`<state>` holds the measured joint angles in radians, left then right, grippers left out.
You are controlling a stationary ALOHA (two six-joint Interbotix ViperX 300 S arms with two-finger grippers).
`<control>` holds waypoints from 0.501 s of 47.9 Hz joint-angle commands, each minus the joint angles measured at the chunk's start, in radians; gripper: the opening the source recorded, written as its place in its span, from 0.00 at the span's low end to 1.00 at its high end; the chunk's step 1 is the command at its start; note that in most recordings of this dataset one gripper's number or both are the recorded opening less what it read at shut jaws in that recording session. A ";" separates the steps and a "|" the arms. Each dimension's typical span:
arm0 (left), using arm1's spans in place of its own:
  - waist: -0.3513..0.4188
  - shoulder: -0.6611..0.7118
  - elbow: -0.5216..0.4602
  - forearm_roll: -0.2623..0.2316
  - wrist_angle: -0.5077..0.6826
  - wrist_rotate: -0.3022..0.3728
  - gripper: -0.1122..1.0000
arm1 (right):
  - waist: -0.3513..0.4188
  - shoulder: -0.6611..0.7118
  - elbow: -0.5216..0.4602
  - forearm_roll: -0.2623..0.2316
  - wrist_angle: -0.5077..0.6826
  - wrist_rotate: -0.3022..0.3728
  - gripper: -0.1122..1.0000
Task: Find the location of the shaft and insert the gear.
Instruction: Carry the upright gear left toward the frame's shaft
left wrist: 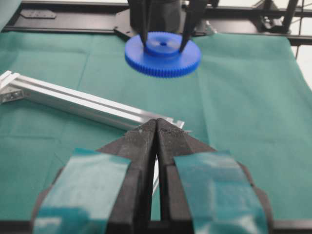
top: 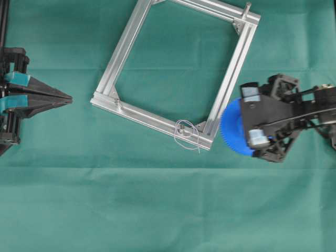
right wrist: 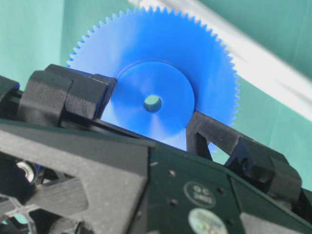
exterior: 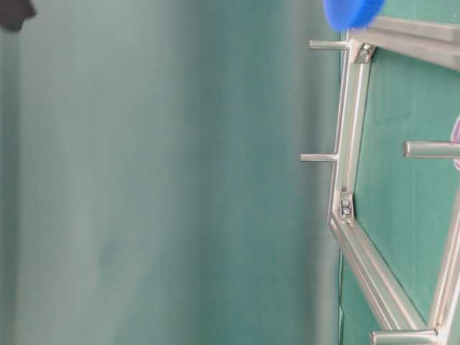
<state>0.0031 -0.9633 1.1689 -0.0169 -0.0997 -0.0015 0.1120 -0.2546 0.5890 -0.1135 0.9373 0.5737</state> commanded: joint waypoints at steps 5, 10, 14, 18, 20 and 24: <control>0.002 0.011 -0.025 -0.002 -0.005 -0.002 0.11 | 0.002 0.078 -0.137 -0.003 -0.009 -0.003 0.72; 0.002 0.011 -0.025 -0.002 -0.005 -0.002 0.11 | 0.002 0.132 -0.198 -0.011 -0.002 -0.005 0.72; 0.002 0.011 -0.025 -0.003 -0.005 -0.002 0.11 | 0.000 0.170 -0.250 -0.012 0.005 -0.005 0.72; 0.000 0.011 -0.025 -0.002 -0.003 -0.002 0.11 | 0.002 0.198 -0.290 -0.012 0.009 -0.006 0.72; 0.002 0.011 -0.025 -0.002 0.002 -0.002 0.11 | 0.002 0.212 -0.307 -0.012 0.012 -0.006 0.72; 0.002 0.009 -0.025 -0.002 0.009 -0.002 0.11 | 0.002 0.232 -0.337 -0.012 0.023 -0.009 0.72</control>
<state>0.0031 -0.9633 1.1689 -0.0184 -0.0905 -0.0015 0.1120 -0.0199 0.3022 -0.1227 0.9557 0.5676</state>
